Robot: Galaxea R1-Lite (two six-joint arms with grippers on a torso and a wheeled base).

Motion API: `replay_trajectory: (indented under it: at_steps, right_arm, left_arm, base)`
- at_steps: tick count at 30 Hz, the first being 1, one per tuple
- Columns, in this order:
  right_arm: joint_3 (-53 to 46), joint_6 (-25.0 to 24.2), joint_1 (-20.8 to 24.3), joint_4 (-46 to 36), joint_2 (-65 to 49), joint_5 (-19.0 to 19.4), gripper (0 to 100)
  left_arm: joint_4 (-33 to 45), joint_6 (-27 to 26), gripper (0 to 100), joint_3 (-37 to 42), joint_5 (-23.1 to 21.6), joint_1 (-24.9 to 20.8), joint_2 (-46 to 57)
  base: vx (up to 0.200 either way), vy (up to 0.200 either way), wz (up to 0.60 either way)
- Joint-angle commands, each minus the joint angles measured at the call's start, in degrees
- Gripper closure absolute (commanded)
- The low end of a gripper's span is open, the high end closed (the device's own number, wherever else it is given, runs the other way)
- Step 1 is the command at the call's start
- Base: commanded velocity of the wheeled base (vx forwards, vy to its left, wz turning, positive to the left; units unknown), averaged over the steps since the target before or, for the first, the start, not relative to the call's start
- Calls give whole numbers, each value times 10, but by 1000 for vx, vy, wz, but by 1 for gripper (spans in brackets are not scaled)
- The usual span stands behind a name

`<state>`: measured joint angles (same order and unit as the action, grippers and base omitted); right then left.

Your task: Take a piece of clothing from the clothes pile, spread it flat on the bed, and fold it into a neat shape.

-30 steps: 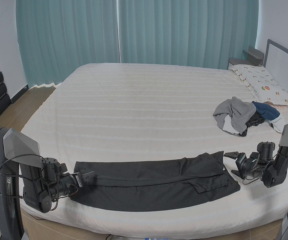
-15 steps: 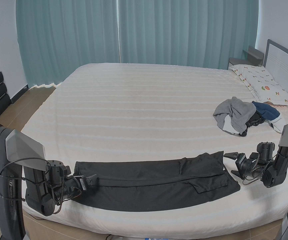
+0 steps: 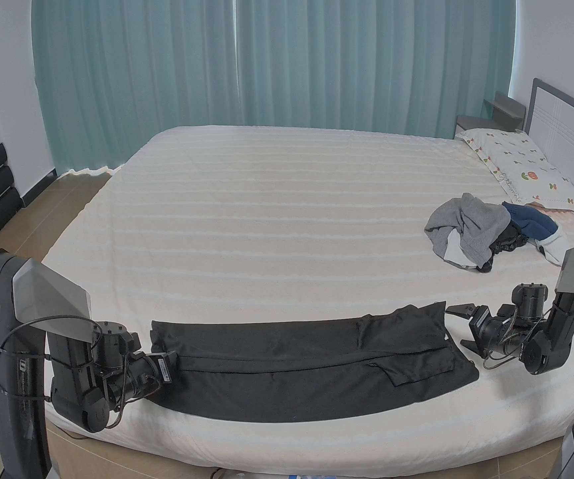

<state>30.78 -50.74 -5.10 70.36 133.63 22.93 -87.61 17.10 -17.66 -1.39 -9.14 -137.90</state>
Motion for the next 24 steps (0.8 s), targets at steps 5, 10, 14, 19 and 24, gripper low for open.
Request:
replay_trajectory:
  at_steps: [5, 10, 14, 19, 24]
  right_arm:
    - [0, 0, 0, 0, 0, 0, 0]
    - [0, 0, 0, 0, 0, 0, 0]
    - [0, 0, 0, 0, 0, 0, 0]
    - [0, 0, 0, 0, 0, 0, 0]
    - [0, 0, 0, 0, 1, 0, 0]
  left_arm:
    - [-1, -1, 100, 1, -2, 2, 8]
    - [-1, 0, 100, -1, -3, 1, 9]
    - [-1, 7, 100, -4, -5, 1, 9]
    - [-1, 9, 100, -5, -4, 1, 8]
    - [-2, 10, 100, -15, -4, 3, 8]
  base:
    - [0, 0, 0]
    - [0, 0, 0]
    - [-50, 0, 0]
    - [-200, 0, 0]
    - [0, 0, 0]
